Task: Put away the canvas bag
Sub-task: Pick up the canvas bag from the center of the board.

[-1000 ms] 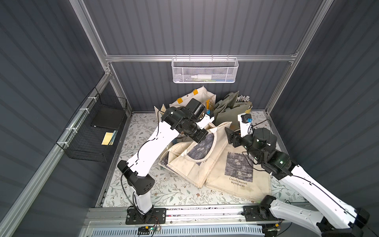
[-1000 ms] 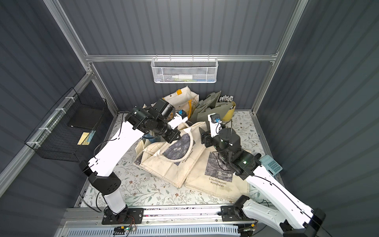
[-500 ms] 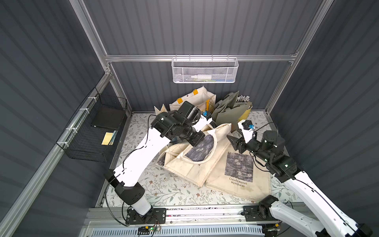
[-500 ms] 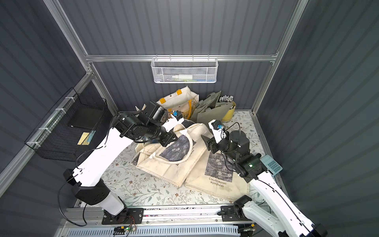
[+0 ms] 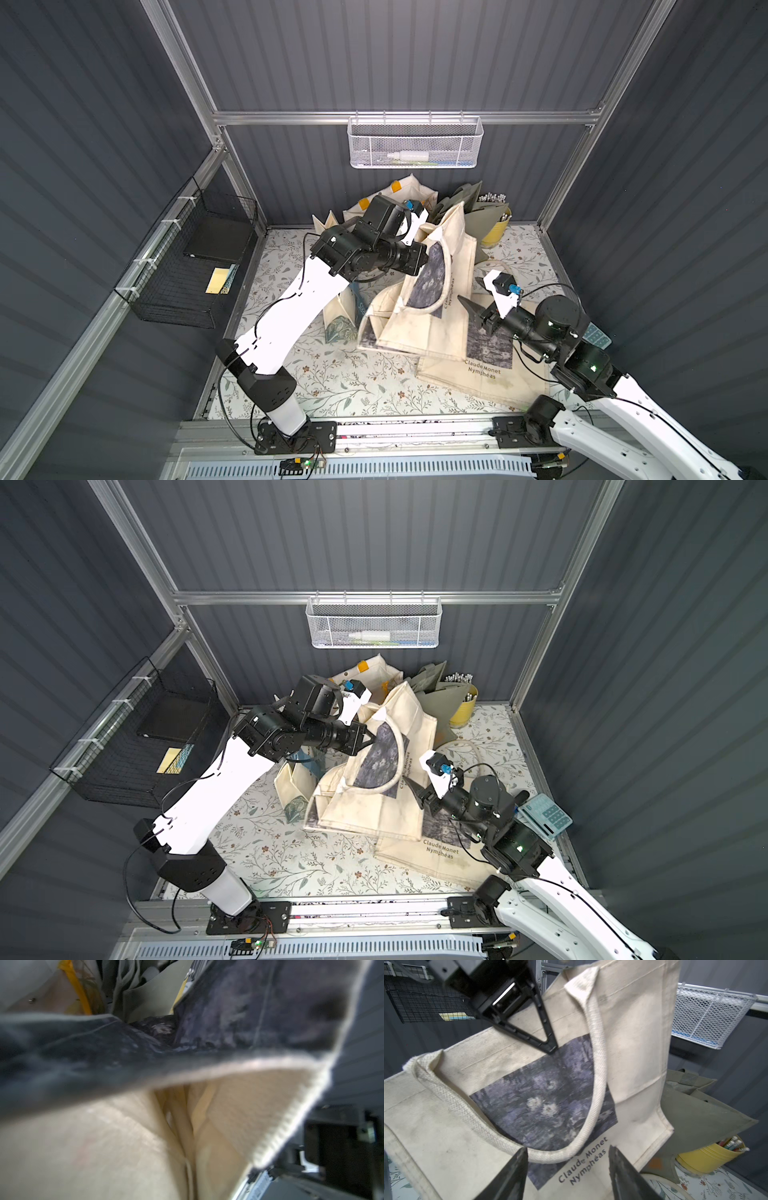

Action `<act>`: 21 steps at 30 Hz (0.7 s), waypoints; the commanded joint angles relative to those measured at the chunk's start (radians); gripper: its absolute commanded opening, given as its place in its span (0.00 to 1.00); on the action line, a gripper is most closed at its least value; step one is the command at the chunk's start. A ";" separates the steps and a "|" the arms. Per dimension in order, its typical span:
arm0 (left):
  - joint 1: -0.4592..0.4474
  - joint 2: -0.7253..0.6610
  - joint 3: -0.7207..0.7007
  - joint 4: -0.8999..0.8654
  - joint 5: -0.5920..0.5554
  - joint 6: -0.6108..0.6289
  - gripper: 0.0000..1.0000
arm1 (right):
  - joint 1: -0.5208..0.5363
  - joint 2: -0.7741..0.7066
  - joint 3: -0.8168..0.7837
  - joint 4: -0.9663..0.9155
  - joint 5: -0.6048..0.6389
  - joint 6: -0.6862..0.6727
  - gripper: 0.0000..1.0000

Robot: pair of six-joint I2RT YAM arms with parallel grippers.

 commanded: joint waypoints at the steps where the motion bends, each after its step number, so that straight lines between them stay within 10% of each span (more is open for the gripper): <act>1: -0.002 -0.023 0.041 0.215 0.147 -0.128 0.00 | 0.014 -0.039 0.012 0.020 0.126 -0.012 0.63; 10: -0.002 -0.076 -0.026 0.324 0.260 -0.136 0.00 | 0.014 -0.065 0.117 -0.074 0.175 -0.024 0.64; 14: -0.002 -0.065 0.032 0.347 0.213 -0.122 0.00 | 0.014 -0.021 0.219 -0.145 0.250 -0.041 0.83; 21: -0.002 -0.025 0.103 0.524 0.276 -0.169 0.00 | 0.014 -0.038 0.289 -0.139 0.265 -0.112 0.77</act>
